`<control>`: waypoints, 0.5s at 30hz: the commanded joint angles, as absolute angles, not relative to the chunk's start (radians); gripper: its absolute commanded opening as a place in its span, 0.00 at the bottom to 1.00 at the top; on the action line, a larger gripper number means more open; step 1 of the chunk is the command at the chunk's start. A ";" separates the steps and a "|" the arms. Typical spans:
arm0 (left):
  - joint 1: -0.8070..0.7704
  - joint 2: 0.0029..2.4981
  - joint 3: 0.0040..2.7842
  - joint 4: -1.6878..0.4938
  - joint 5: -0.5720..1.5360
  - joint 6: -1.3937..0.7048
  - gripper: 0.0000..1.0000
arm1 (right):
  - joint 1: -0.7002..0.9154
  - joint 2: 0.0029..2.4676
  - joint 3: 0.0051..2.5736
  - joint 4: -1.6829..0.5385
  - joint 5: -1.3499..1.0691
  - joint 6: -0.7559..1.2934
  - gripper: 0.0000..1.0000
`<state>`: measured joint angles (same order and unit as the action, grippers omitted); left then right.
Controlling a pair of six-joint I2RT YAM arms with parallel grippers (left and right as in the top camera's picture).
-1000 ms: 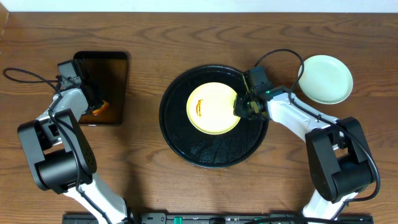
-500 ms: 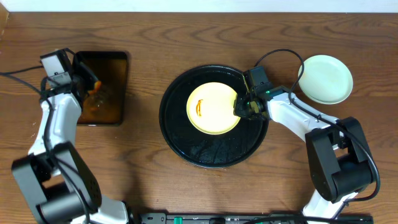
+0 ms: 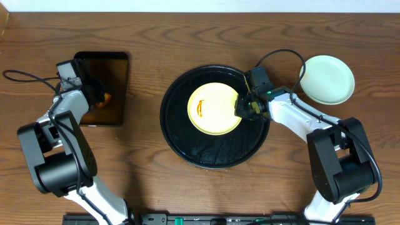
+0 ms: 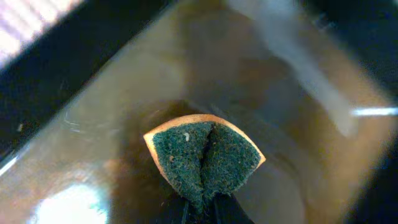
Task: Clean dirty plates on tray and stack at the side
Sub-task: 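Lift the sponge from the small black tray with the left gripper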
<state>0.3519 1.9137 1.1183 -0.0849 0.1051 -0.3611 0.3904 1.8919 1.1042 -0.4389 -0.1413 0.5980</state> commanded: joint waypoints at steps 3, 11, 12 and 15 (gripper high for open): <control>0.357 1.673 1.126 -0.073 0.191 -0.344 0.07 | 0.394 1.917 1.101 -0.445 -0.112 0.589 0.06; 0.357 1.622 1.107 -0.077 0.191 -0.265 0.07 | 0.395 1.917 1.101 -0.444 -0.113 0.590 0.08; 0.357 1.645 1.100 -0.077 0.191 -0.257 0.07 | 0.395 1.917 1.101 -0.445 -0.113 0.590 0.08; 0.357 1.777 1.086 -0.077 0.190 -0.254 0.07 | 0.395 1.917 1.101 -0.445 -0.113 0.590 0.09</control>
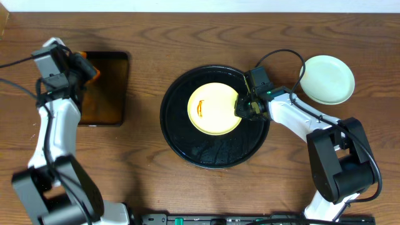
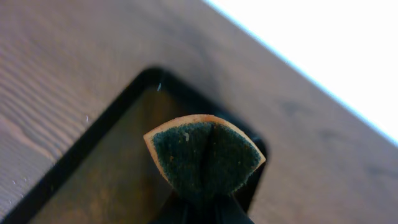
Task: Clean dirty plates on tray and stack at the side
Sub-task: 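Lift the sponge from the small black tray with the left gripper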
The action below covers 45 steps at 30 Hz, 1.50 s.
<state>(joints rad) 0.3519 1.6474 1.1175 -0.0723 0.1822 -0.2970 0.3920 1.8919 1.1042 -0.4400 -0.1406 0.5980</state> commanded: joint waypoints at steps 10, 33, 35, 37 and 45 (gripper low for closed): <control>0.357 1.802 1.089 -0.076 0.192 -0.255 0.07 | 0.395 1.917 1.100 -0.453 -0.112 0.589 0.09; 0.358 1.602 1.079 -0.086 0.192 -0.138 0.07 | 0.394 1.917 1.100 -0.454 -0.112 0.589 0.08; 0.358 1.545 1.079 -0.089 0.195 -0.139 0.07 | 0.394 1.917 1.100 -0.453 -0.112 0.589 0.08; 0.356 1.465 1.079 -0.104 0.199 -0.138 0.07 | 0.395 1.917 1.100 -0.452 -0.113 0.589 0.09; 0.357 1.517 1.055 -0.128 0.093 -0.071 0.07 | 0.395 1.917 1.100 -0.438 -0.113 0.590 0.09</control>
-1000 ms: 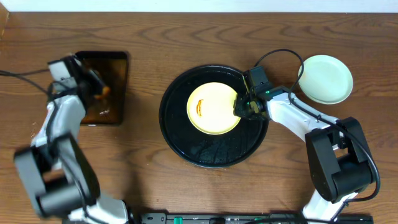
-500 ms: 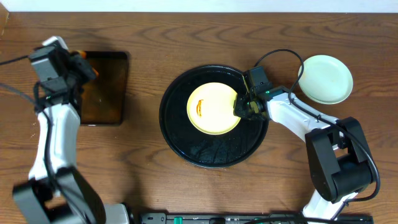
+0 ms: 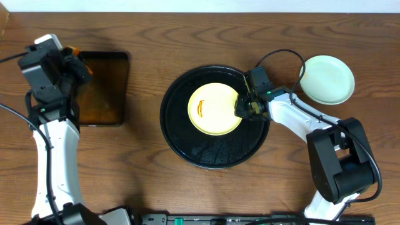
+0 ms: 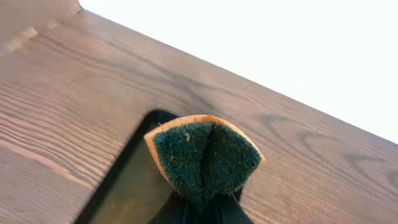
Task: Clean dirty plates on tray and stack at the side
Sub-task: 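Lift the sponge from the small black tray with the left gripper, then move the sponge with the left gripper onto the yellow plate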
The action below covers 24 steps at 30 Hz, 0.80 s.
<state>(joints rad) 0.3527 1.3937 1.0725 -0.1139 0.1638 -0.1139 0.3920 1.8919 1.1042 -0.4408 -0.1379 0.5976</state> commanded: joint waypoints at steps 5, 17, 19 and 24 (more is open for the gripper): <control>0.357 1.668 1.053 -0.170 0.094 -0.071 0.07 | 0.395 1.917 1.100 -0.450 -0.112 0.589 0.09; 0.273 1.309 1.077 -0.242 0.490 -0.212 0.07 | 0.395 1.917 1.100 -0.445 -0.113 0.590 0.04; 0.225 1.301 1.077 -0.290 0.490 -0.267 0.07 | 0.395 1.917 1.100 -0.445 -0.113 0.590 0.04; 0.062 1.344 1.069 -0.390 0.490 -0.421 0.08 | 0.395 1.917 1.100 -0.444 -0.113 0.590 0.05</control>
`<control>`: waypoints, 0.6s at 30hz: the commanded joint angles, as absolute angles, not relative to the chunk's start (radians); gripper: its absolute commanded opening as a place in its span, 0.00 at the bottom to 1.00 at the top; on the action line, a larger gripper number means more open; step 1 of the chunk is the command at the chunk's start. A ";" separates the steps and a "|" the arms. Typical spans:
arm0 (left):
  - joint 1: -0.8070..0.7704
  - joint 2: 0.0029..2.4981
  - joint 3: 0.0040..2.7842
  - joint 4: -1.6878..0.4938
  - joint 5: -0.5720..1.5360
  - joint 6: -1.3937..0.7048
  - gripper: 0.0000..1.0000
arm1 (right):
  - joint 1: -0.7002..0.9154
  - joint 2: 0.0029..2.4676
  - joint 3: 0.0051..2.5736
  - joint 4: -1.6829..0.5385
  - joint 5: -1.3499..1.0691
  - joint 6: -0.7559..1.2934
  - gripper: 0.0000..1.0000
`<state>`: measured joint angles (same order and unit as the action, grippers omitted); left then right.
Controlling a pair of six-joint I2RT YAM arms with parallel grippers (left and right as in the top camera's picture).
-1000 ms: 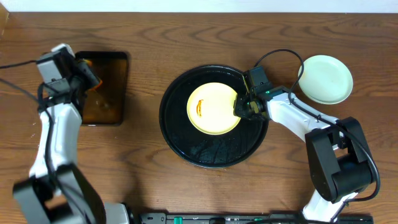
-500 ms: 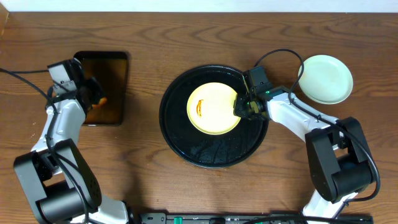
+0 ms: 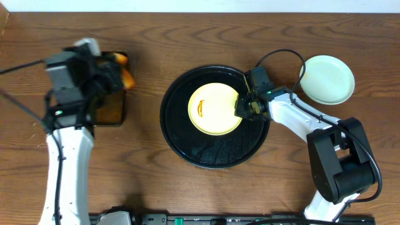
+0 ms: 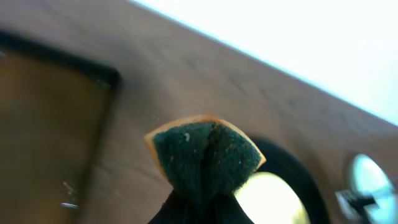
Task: Clean dirty plates on tray and stack at the side
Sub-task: 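Move the sponge with the left gripper onto the yellow plate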
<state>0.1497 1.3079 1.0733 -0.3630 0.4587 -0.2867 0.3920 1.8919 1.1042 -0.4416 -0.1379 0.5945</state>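
Observation:
A yellow plate (image 3: 214,108) with an orange smear lies in the round black tray (image 3: 187,142). My right gripper (image 3: 245,107) is shut on the yellow plate's right rim. My left gripper (image 3: 119,74) is shut on a folded orange-and-green sponge (image 4: 205,155) and hangs over the right edge of the rectangular black basin (image 3: 106,112). In the left wrist view the yellow plate (image 4: 273,202) and the round tray (image 4: 298,180) show beyond the sponge. A clean pale green plate (image 3: 326,79) rests on the table at the right.
The basin holds brownish water. A black cable (image 3: 281,57) loops from the right arm near the green plate. Bare wooden table (image 3: 150,37) lies between basin and tray.
My left gripper, still shut on the sponge, has moved right from above the basin's left edge to its right edge, and now faces the round tray. The right gripper has not moved.
The sponge was first down in the basin's water in my left gripper. Then it was held up clear of the basin at its far left corner, and later higher there. Now it hangs over the basin's right edge. My right gripper has stayed on the yellow plate's rim.

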 commanded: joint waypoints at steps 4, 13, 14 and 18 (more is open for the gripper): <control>-0.132 1.435 1.055 -0.406 0.485 -0.454 0.08 | 0.395 1.917 1.100 -0.441 -0.113 0.590 0.05; -0.410 1.734 1.055 -0.250 0.475 -0.455 0.09 | 0.395 1.917 1.100 -0.442 -0.113 0.589 0.05; -0.429 1.765 1.055 -0.231 0.475 -0.455 0.09 | 0.395 1.917 1.100 -0.443 -0.113 0.590 0.05; -0.472 1.819 1.055 -0.191 0.475 -0.459 0.26 | 0.395 1.917 1.100 -0.442 -0.113 0.589 0.05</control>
